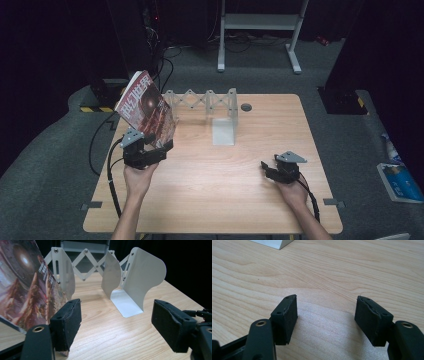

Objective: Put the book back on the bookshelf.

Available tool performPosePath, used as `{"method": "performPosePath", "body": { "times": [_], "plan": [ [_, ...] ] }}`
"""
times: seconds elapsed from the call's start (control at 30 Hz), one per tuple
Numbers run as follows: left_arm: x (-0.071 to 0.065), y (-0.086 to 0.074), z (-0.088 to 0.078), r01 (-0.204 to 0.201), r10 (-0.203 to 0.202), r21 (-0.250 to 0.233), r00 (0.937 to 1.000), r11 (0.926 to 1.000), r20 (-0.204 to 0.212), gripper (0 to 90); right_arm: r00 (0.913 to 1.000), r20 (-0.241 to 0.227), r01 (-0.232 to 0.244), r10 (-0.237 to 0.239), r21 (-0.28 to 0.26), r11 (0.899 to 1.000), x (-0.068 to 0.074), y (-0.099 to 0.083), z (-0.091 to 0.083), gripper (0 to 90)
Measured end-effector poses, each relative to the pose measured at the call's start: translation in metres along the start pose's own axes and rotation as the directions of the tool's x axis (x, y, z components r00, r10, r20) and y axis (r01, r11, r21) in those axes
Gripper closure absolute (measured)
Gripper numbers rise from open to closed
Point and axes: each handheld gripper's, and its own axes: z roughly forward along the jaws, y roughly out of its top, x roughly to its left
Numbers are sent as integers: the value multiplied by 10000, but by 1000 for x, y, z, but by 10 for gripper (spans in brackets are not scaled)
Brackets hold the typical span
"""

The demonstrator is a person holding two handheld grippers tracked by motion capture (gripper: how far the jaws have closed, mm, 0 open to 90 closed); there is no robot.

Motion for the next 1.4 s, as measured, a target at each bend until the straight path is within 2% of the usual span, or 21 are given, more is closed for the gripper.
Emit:
{"method": "performPosePath", "body": {
  "times": [0.37, 0.63, 0.87, 0.9, 0.97, 1.3, 1.4],
  "plan": [
    [-10, -12, 24, -188, 173, 453, 9993, 9988, 333, 243, 10000, -10, -19, 19, -11, 10000, 0, -1, 0, 353],
    [-16, -21, 39, -26, -1, 451, 9981, 9990, 609, 242, 10000, -48, 26, -26, -32, 10000, 0, -1, 0, 360],
    [-21, -25, 48, -129, 94, 566, 9980, 9983, 626, 242, 10000, -42, 48, -48, -37, 10000, 0, -1, 0, 360],
    [-23, -27, 51, -308, 267, 653, 9977, 9974, 623, 243, 10000, -44, 53, -53, -45, 10000, 0, -1, 0, 360],
    [-24, -30, 56, -362, 312, 763, 9974, 9964, 654, 243, 10000, -44, 48, -48, -23, 10000, 0, -1, 0, 360],
    [-30, -36, 67, -447, 389, 766, 9964, 9961, 749, 242, 10000, -44, 35, -35, -25, 10000, 0, -1, 0, 359],
    [-31, -39, 74, -435, 367, 911, 9965, 9949, 750, 243, 10000, -36, 44, -44, -38, 10000, 0, -1, 0, 359]
  ]
}}
